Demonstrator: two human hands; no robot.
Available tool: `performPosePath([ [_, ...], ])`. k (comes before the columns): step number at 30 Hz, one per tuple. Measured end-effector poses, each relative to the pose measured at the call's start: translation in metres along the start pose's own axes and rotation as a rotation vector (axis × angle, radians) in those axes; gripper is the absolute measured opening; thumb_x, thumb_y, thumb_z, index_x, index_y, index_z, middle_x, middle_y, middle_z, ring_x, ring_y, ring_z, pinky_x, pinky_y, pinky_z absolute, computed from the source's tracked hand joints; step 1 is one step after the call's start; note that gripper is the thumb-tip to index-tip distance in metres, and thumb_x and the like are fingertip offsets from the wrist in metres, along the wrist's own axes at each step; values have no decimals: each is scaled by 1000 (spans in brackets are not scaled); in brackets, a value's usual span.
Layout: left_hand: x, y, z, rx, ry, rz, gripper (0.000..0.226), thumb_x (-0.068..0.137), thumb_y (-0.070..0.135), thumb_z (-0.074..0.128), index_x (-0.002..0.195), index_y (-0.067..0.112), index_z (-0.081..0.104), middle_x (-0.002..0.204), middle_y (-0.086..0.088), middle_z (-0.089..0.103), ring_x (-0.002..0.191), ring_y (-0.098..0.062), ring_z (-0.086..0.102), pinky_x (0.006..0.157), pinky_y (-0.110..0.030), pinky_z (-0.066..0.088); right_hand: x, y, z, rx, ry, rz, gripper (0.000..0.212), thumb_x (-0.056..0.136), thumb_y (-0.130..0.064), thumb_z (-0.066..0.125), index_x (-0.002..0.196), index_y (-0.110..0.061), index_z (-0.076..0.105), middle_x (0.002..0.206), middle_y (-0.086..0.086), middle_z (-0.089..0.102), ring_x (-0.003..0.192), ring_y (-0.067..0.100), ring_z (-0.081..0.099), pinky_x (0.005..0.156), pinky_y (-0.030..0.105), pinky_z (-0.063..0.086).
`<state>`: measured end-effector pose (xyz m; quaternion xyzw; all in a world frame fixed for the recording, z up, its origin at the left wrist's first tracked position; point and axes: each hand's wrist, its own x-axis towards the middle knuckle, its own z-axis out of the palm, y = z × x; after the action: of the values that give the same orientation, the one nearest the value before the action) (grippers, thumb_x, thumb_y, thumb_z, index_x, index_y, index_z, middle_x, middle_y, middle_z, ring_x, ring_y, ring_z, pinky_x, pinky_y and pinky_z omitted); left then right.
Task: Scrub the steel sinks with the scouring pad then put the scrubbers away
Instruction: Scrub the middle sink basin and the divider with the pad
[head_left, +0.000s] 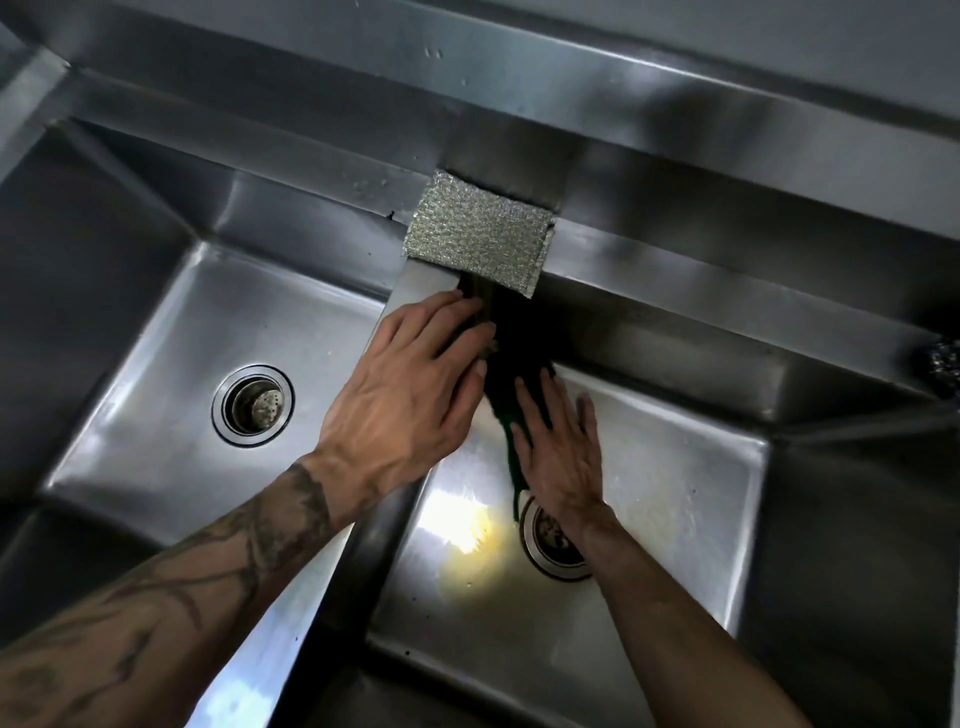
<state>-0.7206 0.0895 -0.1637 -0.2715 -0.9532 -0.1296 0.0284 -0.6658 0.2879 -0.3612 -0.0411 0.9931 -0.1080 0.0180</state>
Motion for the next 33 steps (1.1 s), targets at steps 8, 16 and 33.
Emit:
performPosePath([
  [8,1,1,-2,18,-30,7,44,109,29,43,143,10,63,151,-11,58,150,-30,44,123,-40,29,-30,50,-16,-43,18,281,56,106,-38,32,158,-15,30,168,11,16,156,23,12,125,48,17],
  [16,2,2,-3,7,-15,13,41,108,28,45,142,12,62,152,-10,57,151,-29,42,122,-40,29,-8,-17,-2,213,38,58,53,108,-33,34,160,-24,25,167,12,20,156,26,14,125,42,22],
  [33,-12,2,-20,-86,84,-32,43,104,23,51,142,7,62,152,-15,57,144,-37,49,118,-47,36,-61,-44,2,119,-88,-99,54,110,-38,18,160,-19,23,167,8,23,155,23,21,123,46,22],
])
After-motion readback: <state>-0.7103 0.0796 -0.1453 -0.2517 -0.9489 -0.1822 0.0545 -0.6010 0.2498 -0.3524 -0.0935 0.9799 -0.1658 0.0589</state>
